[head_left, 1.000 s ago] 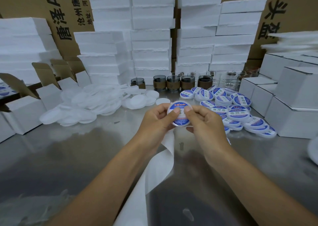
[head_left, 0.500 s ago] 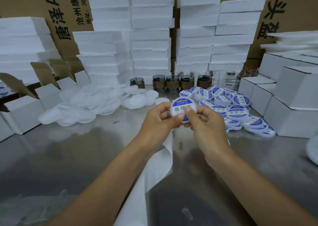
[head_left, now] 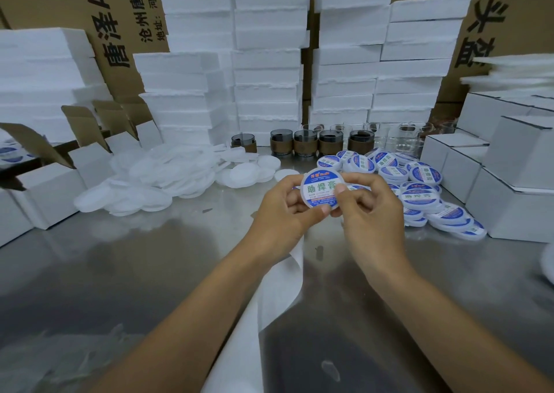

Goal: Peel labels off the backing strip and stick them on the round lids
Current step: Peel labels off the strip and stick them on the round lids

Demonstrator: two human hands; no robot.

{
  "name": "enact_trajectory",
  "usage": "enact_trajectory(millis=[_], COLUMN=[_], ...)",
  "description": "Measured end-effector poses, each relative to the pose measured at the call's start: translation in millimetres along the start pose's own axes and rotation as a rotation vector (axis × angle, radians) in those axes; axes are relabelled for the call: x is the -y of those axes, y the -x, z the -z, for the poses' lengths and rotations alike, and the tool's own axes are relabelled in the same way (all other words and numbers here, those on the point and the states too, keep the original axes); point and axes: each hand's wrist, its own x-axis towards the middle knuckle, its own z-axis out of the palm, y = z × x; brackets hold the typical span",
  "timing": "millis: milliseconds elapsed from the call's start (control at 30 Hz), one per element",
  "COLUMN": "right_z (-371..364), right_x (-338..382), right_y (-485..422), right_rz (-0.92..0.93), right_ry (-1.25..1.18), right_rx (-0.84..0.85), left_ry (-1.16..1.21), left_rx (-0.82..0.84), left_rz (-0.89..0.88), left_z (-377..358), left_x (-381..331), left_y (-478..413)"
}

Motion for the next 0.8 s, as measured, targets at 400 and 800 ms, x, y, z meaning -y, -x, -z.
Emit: enact_trajectory(millis=[400, 800], right_z=[-0.3, 9.0], right_x=[-4.2, -6.0], right_y=[1.8, -11.5], right_rz=[0.031, -0.018], right_ry=[0.081, 0.041], right_rx=[0.117, 0.143], left_ry=[0.001, 0.025], left_rx=[-0.037, -0.087], left_rz=[-0.021, 0.002], left_z=[0.5, 2.9], left_x=[-2.7, -0.3], left_y=[-1.1, -4.1])
